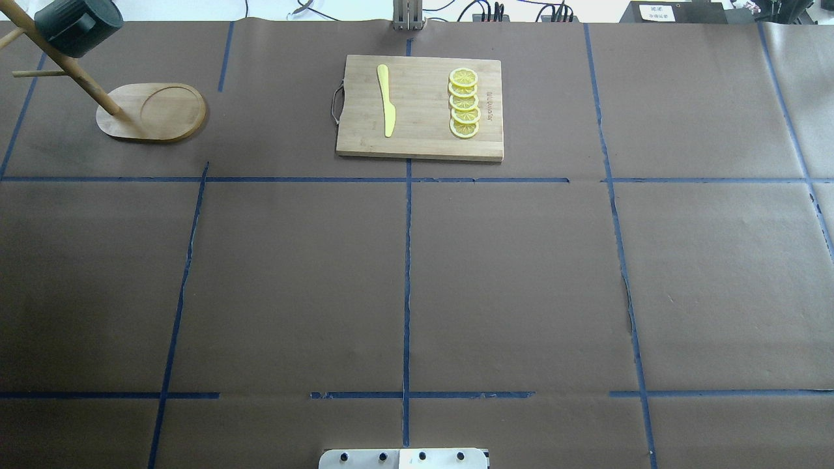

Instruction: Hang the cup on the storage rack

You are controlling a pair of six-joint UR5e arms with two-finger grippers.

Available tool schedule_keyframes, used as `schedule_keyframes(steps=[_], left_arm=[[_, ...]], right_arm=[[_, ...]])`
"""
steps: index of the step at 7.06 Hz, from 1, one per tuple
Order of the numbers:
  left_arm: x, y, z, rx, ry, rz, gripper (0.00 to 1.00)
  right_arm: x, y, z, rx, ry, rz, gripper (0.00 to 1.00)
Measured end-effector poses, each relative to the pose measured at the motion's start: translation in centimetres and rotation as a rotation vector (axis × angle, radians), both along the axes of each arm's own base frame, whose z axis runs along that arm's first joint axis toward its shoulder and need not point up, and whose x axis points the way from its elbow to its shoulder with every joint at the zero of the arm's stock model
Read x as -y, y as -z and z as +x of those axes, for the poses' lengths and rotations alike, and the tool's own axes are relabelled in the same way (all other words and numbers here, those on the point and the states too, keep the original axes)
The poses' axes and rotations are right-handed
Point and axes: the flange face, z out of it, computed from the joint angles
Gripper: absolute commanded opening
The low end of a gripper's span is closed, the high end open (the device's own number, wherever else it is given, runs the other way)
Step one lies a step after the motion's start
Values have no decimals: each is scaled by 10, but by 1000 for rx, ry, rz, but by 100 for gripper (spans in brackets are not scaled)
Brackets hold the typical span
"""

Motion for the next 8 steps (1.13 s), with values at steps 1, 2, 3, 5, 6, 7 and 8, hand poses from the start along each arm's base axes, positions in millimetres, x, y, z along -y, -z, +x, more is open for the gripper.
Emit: schedule_keyframes(steps=[1,2,3,5,6,7,8], left_arm=[[2,3,1,-16,2,17,100],[4,5,3,-44,4,34,100],[4,5,5,-63,6,41,100],[5,5,6,-73,7,44,100],[5,5,6,-73,8,44,100],[5,5,5,-74,9,43,100],[5,5,5,-74,9,43,100]], right_arm=[[1,1,0,0,0,2,100],[2,2,0,0,0,4,100],[2,2,0,0,0,4,100],[2,2,0,-1,0,5,100],[2,3,1,-7,0,7,100],[2,4,1,-17,0,9,100],[2,4,2,-23,0,10,100]])
